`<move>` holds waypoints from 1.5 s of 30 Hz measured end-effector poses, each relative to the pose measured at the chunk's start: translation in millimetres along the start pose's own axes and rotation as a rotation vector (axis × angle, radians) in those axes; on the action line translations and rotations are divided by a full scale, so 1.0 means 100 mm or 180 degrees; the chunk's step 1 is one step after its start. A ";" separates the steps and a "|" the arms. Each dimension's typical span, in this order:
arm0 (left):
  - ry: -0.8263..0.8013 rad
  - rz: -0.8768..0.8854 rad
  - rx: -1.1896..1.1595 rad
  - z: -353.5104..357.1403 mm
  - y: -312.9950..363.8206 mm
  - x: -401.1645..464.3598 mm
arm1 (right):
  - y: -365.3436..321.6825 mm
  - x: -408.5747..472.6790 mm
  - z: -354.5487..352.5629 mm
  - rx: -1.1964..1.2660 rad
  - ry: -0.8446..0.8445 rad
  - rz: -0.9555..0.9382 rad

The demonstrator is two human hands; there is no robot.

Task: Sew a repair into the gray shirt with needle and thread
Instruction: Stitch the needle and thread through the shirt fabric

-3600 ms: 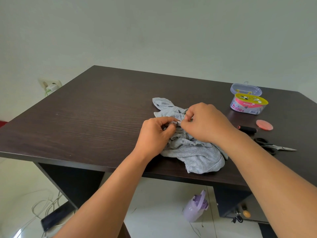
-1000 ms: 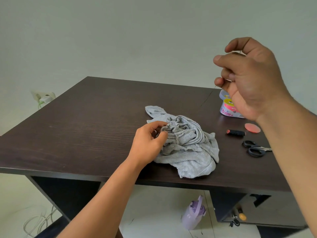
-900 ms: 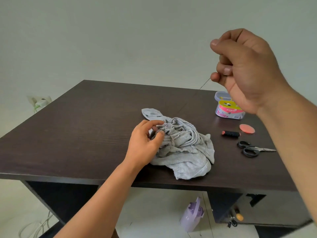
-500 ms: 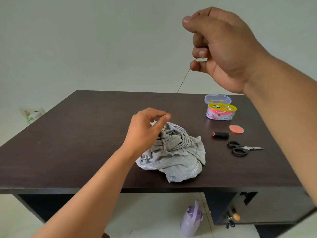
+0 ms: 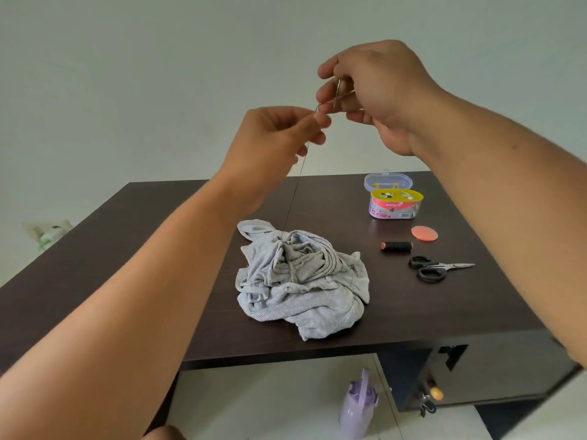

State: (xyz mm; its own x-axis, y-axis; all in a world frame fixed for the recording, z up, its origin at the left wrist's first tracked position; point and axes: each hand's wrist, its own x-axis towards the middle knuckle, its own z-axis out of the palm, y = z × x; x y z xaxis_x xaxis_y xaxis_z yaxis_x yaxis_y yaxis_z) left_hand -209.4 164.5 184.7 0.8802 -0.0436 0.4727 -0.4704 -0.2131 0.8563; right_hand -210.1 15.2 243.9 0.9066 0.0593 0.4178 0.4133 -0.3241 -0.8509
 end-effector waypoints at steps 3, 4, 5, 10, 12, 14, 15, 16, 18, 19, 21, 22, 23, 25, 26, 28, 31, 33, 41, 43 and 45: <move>-0.0100 -0.0122 0.0027 0.06 0.13 0.08 | 0.11 0.01 -0.09 0.0126 0.0105 0.0220; -0.0116 -0.0136 0.0080 0.07 0.17 0.11 | 0.14 0.02 -0.12 0.0212 0.0094 0.0296; -0.0134 -0.0151 0.0127 0.09 0.21 0.13 | 0.16 0.03 -0.16 0.0316 0.0059 0.0365; -0.0159 -0.0296 0.0300 0.20 0.35 0.23 | 0.21 0.02 -0.29 0.0656 0.0003 0.0426; -0.0132 -0.0336 0.0331 0.25 0.37 0.25 | 0.22 0.01 -0.35 0.0700 0.0090 0.0369; -0.0151 -0.0348 0.0299 0.27 0.39 0.27 | 0.24 0.01 -0.42 0.0754 0.0134 0.0342; -0.0151 -0.0350 0.0285 0.26 0.39 0.28 | 0.26 0.01 -0.45 0.0769 0.0135 0.0357; -0.0136 -0.0356 0.0281 0.26 0.38 0.29 | 0.30 0.01 -0.48 0.0733 0.0165 0.0399; -0.0067 -0.0389 0.0285 0.24 0.39 0.30 | 0.45 0.00 -0.54 0.0436 0.0282 0.0523; -0.0029 -0.0411 0.0280 0.22 0.40 0.31 | 0.58 -0.01 -0.57 0.0181 0.0276 0.0627; 0.0044 -0.0471 0.0220 0.18 0.43 0.32 | 0.91 -0.07 -0.60 -0.0450 -0.0094 0.1101; 0.0069 -0.0498 0.0182 0.16 0.44 0.32 | 1.11 -0.12 -0.61 -0.0811 -0.0415 0.1478; 0.0089 -0.0515 0.0163 0.14 0.45 0.33 | 1.30 -0.19 -0.63 -0.1225 -0.0733 0.1834; 0.0132 -0.0538 0.0182 0.12 0.47 0.34 | 1.63 -0.33 -0.65 -0.2039 -0.1075 0.2298; 0.0156 -0.0554 0.0204 0.12 0.47 0.34 | 1.77 -0.39 -0.66 -0.2367 -0.1103 0.2402; 0.0188 -0.0586 0.0238 0.11 0.49 0.34 | 1.91 -0.47 -0.65 -0.2812 -0.1059 0.2493; 0.0179 -0.0605 0.0246 0.11 0.50 0.34 | 2.02 -0.53 -0.61 -0.3188 -0.1080 0.2483; 0.0179 -0.0604 0.0240 0.10 0.51 0.33 | 2.06 -0.54 -0.58 -0.3421 -0.1159 0.2457; 0.0165 -0.0550 0.0191 0.11 0.48 0.32 | 2.16 -0.60 -0.52 -0.3585 -0.1236 0.1997; 0.0183 -0.0532 0.0177 0.10 0.47 0.32 | 2.13 -0.63 -0.52 -0.3596 -0.1176 0.1963; 0.0204 -0.0517 0.0165 0.09 0.46 0.33 | 2.07 -0.67 -0.54 -0.3639 -0.1070 0.2007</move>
State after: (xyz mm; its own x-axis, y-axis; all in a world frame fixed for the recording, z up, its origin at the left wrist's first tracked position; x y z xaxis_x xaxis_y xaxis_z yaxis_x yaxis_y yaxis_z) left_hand -201.8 144.5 237.5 0.9377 0.0573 0.3427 -0.3171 -0.2623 0.9114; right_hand -189.5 -107.0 57.0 0.9592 -0.2172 -0.1810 -0.2309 -0.9712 -0.0586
